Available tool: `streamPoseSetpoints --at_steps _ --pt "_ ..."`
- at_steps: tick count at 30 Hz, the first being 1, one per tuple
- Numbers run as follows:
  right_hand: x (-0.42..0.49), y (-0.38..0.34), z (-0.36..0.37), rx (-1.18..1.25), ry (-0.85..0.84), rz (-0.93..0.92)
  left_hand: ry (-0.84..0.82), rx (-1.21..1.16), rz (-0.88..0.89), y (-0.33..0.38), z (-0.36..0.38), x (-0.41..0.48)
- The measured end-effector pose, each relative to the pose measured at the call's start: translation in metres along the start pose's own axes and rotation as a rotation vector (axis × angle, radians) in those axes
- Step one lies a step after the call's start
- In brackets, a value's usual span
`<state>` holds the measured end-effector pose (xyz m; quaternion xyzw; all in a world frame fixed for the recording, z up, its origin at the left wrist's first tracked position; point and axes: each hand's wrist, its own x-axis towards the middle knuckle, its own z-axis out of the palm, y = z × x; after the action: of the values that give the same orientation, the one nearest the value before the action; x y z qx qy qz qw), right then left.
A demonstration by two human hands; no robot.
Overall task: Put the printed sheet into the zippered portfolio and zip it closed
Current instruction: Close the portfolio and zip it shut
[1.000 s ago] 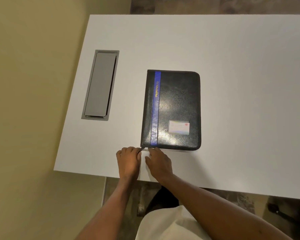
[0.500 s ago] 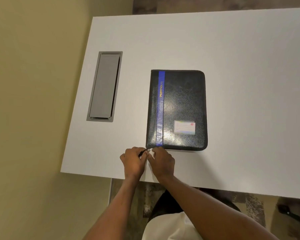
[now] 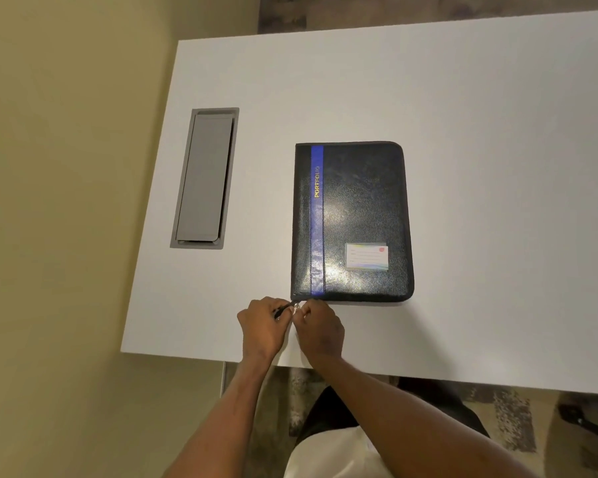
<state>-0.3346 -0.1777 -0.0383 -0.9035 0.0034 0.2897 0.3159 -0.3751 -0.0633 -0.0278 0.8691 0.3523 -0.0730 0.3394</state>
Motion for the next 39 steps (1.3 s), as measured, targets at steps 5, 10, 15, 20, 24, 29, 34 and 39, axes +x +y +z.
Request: streamPoseSetpoints --at_steps 5,10,15,20,24,29,34,39 --pt "-0.001 -0.002 -0.004 -0.139 0.064 -0.016 0.062 0.139 0.008 0.003 0.002 -0.002" --pt "-0.004 0.001 -0.007 -0.229 0.106 0.003 0.034 0.242 0.044 0.007 0.003 -0.006" --pt "0.007 0.026 -0.026 -0.196 0.243 0.04 0.035 0.302 0.046 0.005 0.004 -0.008" --pt "0.01 0.076 -0.063 -0.242 0.307 -0.007 0.045 0.317 0.076 0.005 0.004 -0.005" --pt "0.019 0.104 -0.096 -0.258 0.318 0.019 0.042 0.401 0.134 0.003 0.003 -0.003" --pt "0.025 0.128 -0.128 -0.144 0.382 0.103 0.127 0.465 0.261 0.013 0.007 -0.004" --pt "0.029 0.136 -0.135 -0.083 0.345 0.075 -0.036 0.512 0.545 0.067 0.04 0.002" --pt "0.033 0.142 -0.139 -0.073 0.3 0.001 -0.301 0.622 0.758 0.127 0.093 0.02"
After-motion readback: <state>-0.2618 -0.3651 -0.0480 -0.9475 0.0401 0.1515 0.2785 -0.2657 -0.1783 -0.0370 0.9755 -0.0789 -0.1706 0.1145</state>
